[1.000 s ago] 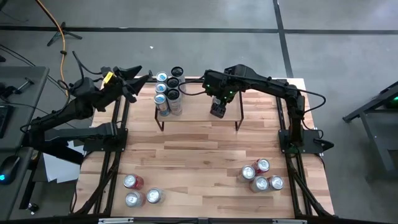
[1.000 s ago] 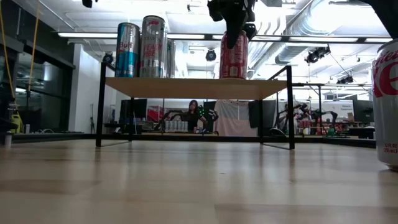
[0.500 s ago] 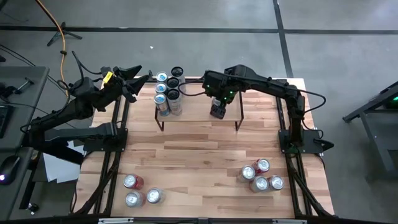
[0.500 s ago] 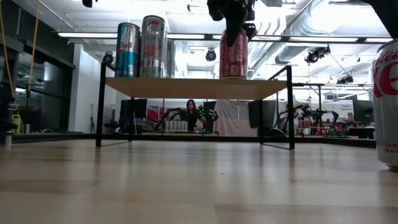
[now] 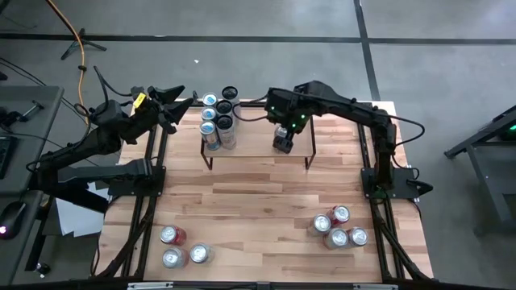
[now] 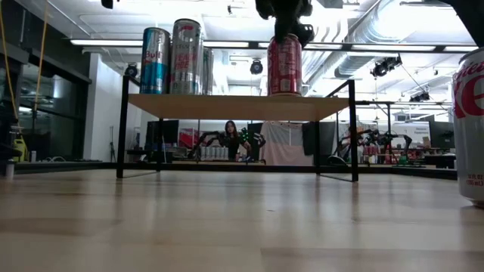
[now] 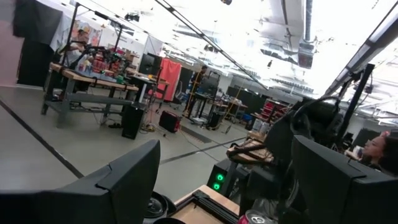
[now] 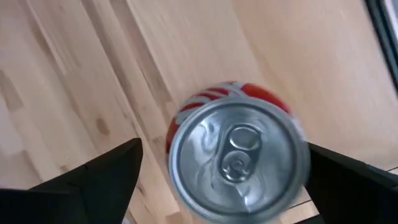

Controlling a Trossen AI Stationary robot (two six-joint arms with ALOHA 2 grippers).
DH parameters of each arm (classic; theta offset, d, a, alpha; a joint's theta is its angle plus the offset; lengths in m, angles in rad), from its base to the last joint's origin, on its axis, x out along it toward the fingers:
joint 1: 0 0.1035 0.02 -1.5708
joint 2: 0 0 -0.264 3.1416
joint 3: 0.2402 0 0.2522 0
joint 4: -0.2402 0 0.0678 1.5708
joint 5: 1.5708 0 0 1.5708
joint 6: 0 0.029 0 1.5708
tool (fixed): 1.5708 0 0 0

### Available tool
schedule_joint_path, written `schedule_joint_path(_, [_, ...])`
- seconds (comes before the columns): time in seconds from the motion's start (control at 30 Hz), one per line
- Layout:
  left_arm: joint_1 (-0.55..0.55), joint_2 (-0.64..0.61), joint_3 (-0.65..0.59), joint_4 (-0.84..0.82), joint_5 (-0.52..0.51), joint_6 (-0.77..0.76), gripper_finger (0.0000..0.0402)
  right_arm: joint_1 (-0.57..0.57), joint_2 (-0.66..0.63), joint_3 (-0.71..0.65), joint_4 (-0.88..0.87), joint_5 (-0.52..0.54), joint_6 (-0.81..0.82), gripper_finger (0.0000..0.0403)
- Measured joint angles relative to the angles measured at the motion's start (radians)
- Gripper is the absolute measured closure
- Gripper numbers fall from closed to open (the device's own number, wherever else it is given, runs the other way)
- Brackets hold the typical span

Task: Place canned beverage on shelf
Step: Put the top red-white soda can on the shelf

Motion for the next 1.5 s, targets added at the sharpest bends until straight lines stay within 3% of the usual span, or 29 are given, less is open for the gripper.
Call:
schedule_joint_path(0.27, [0.000,0.000,0.000,0.001,0.000,0.025,0.0096,-0.030,-0.004,0.168,-0.007,-0.001,0.079,0.0006])
schedule_joint_path(0.47, [0.000,0.000,0.000,0.001,0.016,0.025,0.0096,-0.044,-0.065,0.128,0.024,0.039,0.229,0.0006])
schedule_joint_path(0.6, [-0.001,0.000,0.000,0.002,0.055,0.025,0.0096,-0.037,-0.064,0.127,0.008,0.072,0.436,0.0006])
schedule_joint_path(0.73, [0.000,0.000,0.000,0.002,0.062,0.025,0.0096,0.004,-0.064,0.125,0.015,0.174,0.701,0.0006])
schedule_joint_path(1.03, [0.000,0.000,0.000,-0.001,0.078,0.025,0.0096,0.160,-0.034,0.124,-0.009,0.461,1.118,0.0006])
schedule_joint_path(1.5, [0.000,0.000,0.000,-0.002,0.090,0.008,0.0096,0.195,0.080,0.123,-0.013,0.510,1.208,0.0006])
